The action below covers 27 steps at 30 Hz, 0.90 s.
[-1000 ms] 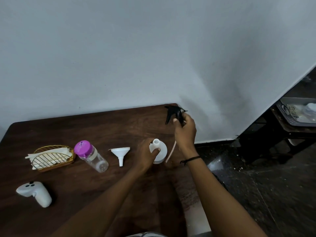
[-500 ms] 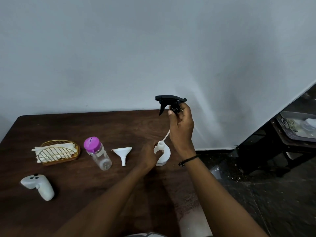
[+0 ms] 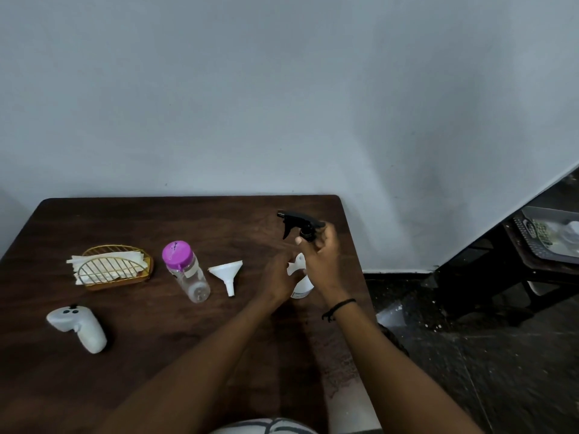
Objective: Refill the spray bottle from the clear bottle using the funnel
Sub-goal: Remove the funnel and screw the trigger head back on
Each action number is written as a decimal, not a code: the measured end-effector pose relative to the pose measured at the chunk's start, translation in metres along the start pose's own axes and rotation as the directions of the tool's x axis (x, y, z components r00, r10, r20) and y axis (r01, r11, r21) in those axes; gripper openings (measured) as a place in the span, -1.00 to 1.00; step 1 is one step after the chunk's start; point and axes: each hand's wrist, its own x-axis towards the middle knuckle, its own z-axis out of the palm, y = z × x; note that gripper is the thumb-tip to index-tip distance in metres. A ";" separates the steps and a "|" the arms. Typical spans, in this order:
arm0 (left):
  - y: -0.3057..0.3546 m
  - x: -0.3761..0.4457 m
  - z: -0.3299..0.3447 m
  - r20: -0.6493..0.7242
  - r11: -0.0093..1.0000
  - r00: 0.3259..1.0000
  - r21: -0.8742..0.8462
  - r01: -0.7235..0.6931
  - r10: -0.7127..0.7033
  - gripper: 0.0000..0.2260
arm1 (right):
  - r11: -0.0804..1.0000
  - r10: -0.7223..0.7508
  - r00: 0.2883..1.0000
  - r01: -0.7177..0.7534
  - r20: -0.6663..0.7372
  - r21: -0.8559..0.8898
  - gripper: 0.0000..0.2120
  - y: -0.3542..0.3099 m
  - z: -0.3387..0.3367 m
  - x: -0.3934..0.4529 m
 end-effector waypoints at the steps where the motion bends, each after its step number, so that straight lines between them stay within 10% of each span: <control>1: -0.001 -0.001 0.000 -0.003 1.000 1.000 0.004 -0.004 0.004 -0.66 | 1.000 0.016 1.000 -0.016 0.010 0.003 -0.63 0.004 0.000 -0.002; 27: -0.012 -0.003 0.010 -0.063 0.971 0.976 0.134 -0.199 0.208 -0.63 | 0.991 0.124 0.990 -0.128 0.073 0.045 -0.75 0.046 -0.012 -0.019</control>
